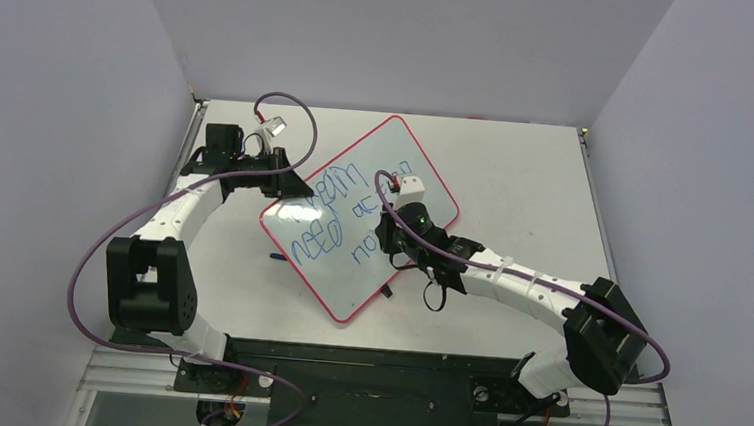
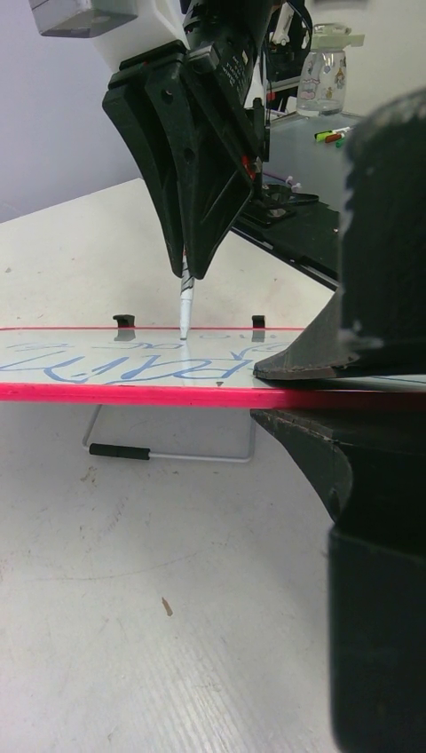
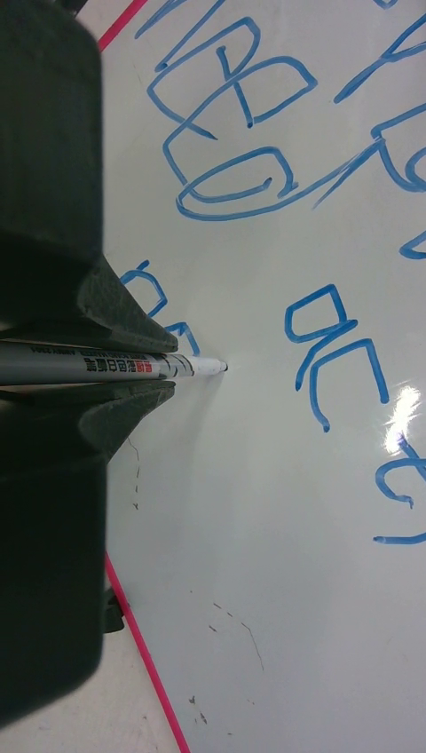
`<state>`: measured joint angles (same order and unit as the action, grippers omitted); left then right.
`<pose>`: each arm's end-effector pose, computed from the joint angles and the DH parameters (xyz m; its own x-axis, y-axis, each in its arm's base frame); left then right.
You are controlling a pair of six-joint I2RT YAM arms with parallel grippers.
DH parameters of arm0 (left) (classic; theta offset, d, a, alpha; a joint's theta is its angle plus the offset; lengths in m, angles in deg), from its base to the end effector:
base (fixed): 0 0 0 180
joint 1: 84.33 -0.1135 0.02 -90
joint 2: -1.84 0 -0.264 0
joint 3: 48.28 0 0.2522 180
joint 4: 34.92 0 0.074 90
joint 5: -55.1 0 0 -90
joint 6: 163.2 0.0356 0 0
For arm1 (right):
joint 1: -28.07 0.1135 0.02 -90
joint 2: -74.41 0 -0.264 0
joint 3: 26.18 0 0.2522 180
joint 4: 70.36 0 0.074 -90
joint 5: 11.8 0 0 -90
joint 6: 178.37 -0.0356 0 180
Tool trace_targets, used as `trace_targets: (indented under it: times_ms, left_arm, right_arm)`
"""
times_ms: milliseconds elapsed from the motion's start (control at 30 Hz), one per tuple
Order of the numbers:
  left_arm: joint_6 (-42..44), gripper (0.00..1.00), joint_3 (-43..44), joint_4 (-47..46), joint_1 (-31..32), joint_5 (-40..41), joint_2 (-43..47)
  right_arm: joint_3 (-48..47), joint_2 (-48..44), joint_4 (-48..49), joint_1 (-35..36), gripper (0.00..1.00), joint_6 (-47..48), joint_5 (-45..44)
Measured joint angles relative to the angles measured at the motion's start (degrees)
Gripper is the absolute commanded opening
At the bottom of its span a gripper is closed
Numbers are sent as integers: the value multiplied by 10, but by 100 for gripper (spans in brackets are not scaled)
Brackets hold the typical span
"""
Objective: Write a sentence on the whiteboard
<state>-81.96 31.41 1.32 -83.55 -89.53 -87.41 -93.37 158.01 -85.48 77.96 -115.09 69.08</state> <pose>0.3308 -0.0335 0.2678 -0.7963 -0.0773 -0.6000 0.4604 0.5659 -0.6839 0.2140 0.2453 0.2475 -0.6013 -0.0248 -0.7986 -0.4453 0.8403 0.3092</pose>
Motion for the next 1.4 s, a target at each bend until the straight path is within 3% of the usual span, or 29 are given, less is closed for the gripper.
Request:
trace_targets:
  times_ms: [567,1400]
  left_arm:
    - [3,0,0,1,0,4,0]
    - [3,0,0,1,1,4,0]
  right_arm:
    - [63,-21,64,-3,0,-9,-1]
    - [83,-40,37,-13,0,-17,-11]
